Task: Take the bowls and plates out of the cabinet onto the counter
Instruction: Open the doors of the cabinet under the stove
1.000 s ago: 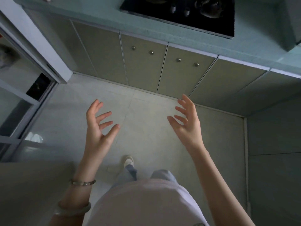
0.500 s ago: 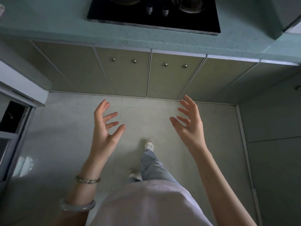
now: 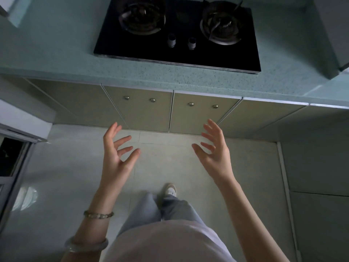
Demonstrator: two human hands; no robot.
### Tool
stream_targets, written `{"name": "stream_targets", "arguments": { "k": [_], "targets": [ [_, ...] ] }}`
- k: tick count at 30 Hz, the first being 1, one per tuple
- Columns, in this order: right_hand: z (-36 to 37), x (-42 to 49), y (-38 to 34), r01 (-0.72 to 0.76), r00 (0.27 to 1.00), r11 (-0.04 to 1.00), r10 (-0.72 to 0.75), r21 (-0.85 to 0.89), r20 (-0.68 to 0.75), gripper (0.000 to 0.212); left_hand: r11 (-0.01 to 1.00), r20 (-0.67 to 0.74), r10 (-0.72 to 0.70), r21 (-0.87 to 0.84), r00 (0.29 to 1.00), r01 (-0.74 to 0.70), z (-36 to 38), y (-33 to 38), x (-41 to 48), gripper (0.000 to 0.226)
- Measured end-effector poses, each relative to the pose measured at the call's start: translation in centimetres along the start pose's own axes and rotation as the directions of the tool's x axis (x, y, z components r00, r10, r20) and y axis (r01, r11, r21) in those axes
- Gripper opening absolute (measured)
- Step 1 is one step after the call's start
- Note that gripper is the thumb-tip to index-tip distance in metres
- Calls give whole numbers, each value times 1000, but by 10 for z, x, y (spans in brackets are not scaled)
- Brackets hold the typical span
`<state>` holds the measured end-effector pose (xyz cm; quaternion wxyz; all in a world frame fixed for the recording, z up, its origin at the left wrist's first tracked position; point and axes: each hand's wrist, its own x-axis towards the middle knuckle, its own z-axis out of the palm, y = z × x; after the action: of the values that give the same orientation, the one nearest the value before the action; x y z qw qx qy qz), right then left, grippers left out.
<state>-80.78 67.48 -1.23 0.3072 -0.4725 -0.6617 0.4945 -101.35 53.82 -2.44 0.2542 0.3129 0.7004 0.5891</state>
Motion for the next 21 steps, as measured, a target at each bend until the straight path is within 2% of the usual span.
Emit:
{"name": "stream_targets", "arguments": {
  "k": [13,21],
  "targets": [
    [45,53,6,-100,989,993,93,-57,-115,74,1000,114,-9,-13,993,11,-10,-28,109,78],
    [62,67,6,-121,989,989,112,-82,-101,74,1000,137,-15,5,990,14,-8,-38,128,78]
  ]
}}
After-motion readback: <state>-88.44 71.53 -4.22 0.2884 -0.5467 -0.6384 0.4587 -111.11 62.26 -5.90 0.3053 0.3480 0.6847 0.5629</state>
